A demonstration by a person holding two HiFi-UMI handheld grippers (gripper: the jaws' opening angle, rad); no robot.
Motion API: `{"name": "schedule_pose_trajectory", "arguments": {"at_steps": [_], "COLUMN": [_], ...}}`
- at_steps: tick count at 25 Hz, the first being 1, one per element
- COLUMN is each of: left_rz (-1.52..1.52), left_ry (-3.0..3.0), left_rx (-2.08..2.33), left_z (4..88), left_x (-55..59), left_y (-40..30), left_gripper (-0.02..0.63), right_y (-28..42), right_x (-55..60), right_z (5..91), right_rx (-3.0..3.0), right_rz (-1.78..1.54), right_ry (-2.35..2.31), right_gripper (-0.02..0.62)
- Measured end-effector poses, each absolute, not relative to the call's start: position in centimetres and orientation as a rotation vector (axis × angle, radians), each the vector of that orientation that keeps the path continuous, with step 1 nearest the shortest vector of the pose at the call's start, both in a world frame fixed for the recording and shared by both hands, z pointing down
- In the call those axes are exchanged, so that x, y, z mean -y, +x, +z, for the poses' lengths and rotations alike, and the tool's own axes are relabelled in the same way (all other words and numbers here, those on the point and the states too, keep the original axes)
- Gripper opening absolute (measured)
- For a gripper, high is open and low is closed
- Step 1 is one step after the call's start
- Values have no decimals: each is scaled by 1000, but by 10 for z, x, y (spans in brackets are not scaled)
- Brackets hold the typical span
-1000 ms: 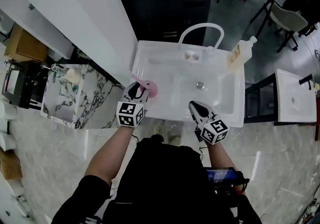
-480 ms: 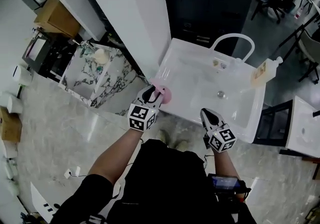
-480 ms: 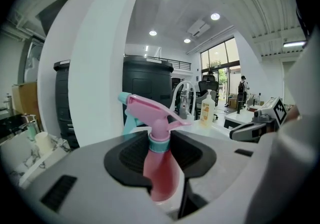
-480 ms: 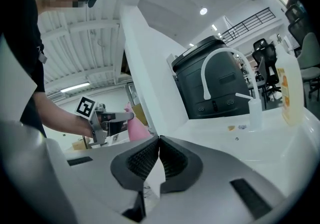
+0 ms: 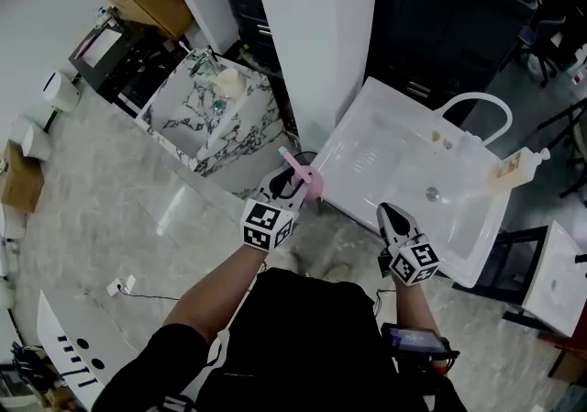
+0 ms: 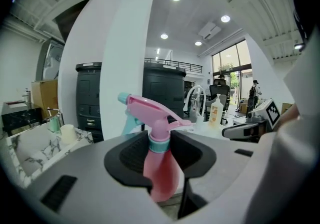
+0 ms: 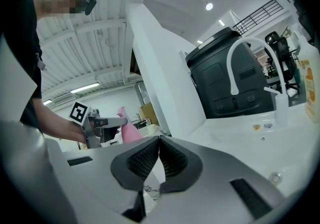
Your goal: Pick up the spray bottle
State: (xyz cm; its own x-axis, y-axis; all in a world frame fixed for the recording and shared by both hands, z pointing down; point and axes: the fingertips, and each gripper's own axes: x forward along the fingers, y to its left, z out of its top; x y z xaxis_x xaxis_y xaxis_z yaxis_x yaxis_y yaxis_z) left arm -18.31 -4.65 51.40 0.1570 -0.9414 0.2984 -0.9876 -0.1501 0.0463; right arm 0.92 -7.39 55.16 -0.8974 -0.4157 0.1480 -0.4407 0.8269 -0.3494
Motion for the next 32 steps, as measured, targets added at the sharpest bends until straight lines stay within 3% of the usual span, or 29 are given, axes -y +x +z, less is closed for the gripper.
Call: {"name": "schedule_pose_trajectory", "arguments": {"at_steps": [15, 32], "left_rz": [237, 187], "left_ry": [2055, 1999], "left_rx": [1995, 2019], "left_z": [518, 526], "left_x": [-72, -127], "left_y": [-292, -342], "left_gripper": [143, 141], "right_y": [-114, -191], "right_x": [14, -30], "right_z": [530, 521], "right_rx": [2960, 2950], "right_rz": [432, 376], "right_ry": [423, 297], "right_gripper": [26, 26]}}
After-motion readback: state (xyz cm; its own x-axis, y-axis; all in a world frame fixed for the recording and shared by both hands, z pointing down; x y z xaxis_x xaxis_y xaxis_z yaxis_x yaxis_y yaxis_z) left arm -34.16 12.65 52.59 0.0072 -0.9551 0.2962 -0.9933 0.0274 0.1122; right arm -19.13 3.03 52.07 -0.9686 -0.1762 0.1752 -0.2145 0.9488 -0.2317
